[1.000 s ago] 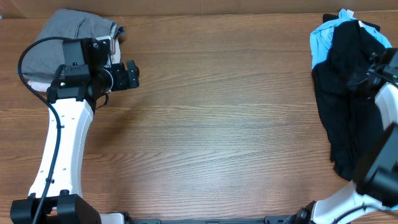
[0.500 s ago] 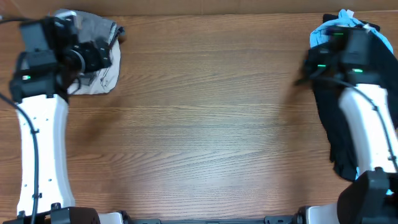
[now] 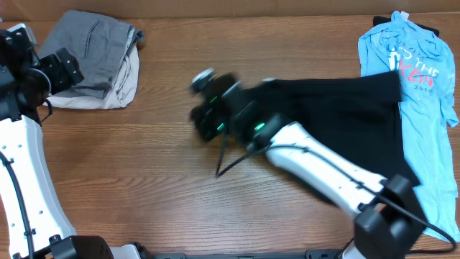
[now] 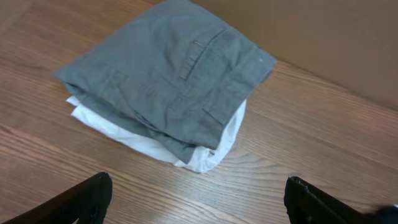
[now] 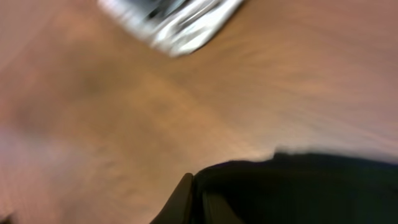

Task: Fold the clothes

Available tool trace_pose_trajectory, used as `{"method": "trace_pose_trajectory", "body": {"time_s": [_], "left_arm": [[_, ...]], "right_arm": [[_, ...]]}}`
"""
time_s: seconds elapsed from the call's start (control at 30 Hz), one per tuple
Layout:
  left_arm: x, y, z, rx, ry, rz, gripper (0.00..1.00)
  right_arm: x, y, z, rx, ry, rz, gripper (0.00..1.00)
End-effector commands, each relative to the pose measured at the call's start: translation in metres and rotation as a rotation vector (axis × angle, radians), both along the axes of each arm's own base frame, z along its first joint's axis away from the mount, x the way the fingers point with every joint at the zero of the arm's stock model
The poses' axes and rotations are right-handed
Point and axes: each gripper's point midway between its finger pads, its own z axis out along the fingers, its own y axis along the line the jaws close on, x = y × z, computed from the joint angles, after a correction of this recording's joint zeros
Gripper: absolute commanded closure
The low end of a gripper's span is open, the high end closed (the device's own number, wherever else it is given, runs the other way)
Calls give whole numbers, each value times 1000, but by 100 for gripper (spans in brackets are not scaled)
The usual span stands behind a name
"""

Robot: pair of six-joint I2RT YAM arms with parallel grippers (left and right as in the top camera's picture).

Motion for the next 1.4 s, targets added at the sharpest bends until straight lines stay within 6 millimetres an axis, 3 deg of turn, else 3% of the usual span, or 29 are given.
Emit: {"method": "trace_pose_trajectory", "body": {"time_s": [0.0,0.2,0.3,0.4,0.5,0.53,0.57,0.63,0.73,0.83,0.93,1.1,1.2,1.37], "left_arm": [[-1,7,11,30,-21,4,9],[-2,11,11,51,-15,14,5],[-2,11,11,51,-16,14,4],[-2,11,11,52,-16,14,3],[-2,10,11,48,-17,9,2],[-1,9,11,45,-18,4,2],[-1,7,11,42,-19,-1,2],[1,3,11,38,-20,-13,2],[5,-9,11,35,-23,-53,2],[11,-29,12,46,-24,-120,2],[18,-58,10,61,-21,-208,3],[32,-144,-1,114,-7,-486,3],[42,-197,-20,156,17,-642,2],[55,-249,-66,149,93,-753,5]], "right_arm": [[-35,33,11,49,16,111,91],[-83,53,35,137,71,280,77],[-85,45,54,162,53,287,69],[-71,23,78,170,5,223,55],[-35,-26,97,140,-33,30,41],[-16,-55,100,115,-38,-79,37],[-6,-72,101,100,-37,-138,34],[24,-127,97,56,-16,-316,26],[52,-193,81,17,51,-480,25],[67,-235,62,-11,115,-551,27],[75,-259,39,-76,148,-565,26],[85,-293,22,-82,211,-662,23],[91,-315,23,-77,201,-718,22],[100,-362,12,-108,210,-841,23]]}}
